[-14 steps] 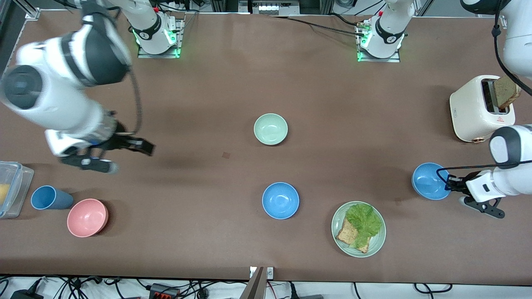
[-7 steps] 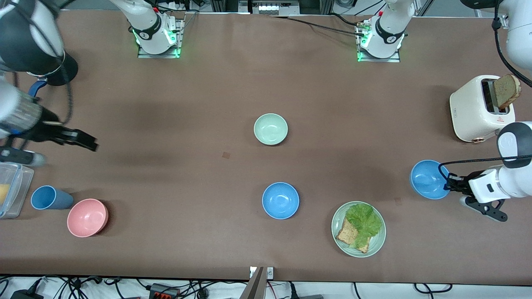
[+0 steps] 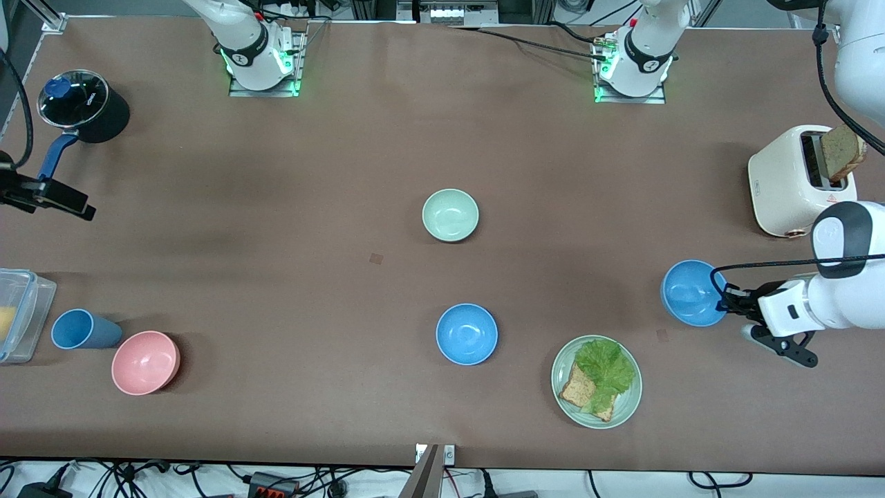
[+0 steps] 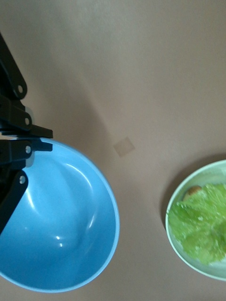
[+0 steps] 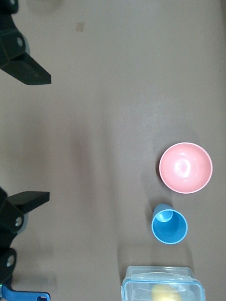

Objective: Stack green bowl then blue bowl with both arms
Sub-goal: 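Lift the blue bowl with the left gripper and carry it toward the green bowl, then lower the blue bowl into the green bowl and open the left gripper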

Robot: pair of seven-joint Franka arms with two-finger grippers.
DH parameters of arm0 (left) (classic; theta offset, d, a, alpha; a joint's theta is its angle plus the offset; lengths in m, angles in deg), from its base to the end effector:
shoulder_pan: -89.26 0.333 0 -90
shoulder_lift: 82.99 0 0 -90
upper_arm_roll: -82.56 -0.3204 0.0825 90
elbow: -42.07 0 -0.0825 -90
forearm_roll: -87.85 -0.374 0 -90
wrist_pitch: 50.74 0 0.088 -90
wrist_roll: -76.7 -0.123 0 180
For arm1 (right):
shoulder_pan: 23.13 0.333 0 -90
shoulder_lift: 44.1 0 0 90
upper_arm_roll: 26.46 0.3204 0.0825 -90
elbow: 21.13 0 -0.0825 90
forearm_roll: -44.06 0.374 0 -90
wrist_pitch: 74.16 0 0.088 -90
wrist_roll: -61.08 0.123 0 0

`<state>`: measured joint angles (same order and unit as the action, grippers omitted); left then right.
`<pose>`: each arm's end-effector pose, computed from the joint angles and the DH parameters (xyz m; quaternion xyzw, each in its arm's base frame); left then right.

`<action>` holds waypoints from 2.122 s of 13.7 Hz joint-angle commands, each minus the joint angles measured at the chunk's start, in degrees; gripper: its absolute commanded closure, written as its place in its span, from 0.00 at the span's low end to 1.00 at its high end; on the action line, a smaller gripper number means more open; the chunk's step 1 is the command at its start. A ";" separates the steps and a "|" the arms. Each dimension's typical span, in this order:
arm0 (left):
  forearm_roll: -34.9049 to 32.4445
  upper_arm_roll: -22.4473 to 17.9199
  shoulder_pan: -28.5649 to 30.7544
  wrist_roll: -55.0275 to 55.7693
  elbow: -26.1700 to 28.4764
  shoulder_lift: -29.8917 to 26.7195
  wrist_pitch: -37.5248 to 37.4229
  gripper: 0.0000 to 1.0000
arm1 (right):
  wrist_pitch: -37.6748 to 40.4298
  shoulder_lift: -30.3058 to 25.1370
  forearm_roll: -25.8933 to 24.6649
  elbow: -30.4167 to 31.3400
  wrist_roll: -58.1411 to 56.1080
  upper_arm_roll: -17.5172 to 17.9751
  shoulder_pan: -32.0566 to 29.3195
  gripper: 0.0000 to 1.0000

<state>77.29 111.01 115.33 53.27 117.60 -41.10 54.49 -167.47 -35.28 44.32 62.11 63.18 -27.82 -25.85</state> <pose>0.7052 0.0646 0.3197 0.9728 -0.2086 -0.0487 0.0885 0.5966 -0.0409 0.5849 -0.9985 0.0538 -0.0109 0.0003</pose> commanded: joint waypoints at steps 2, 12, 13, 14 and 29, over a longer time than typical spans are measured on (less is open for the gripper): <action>-0.35 1.87 -2.24 5.65 -1.09 -0.76 -3.01 0.99 | 0.58 -4.06 -0.52 3.24 -1.13 0.04 0.78 0.00; -1.31 8.37 -20.07 47.92 -0.56 -0.32 -3.19 1.00 | -4.61 -7.15 -1.83 10.80 -2.36 0.13 0.87 0.00; -0.96 8.46 -21.04 50.38 -0.12 -0.23 -2.84 1.00 | -4.69 -7.15 -2.80 10.72 -2.89 0.13 0.96 0.00; -0.79 8.46 -21.75 52.93 0.93 -0.23 -0.93 1.00 | -5.04 -7.06 -2.89 10.72 -2.89 0.22 0.96 0.00; -1.31 16.37 -25.01 73.17 24.21 -8.49 15.78 1.00 | -1.88 -7.15 -1.93 8.79 -3.24 0.04 1.40 0.00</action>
<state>77.25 126.77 89.50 125.06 136.88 -46.39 67.10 -170.51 -41.17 42.50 71.26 60.81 -27.57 -24.48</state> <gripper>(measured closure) 0.952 0.000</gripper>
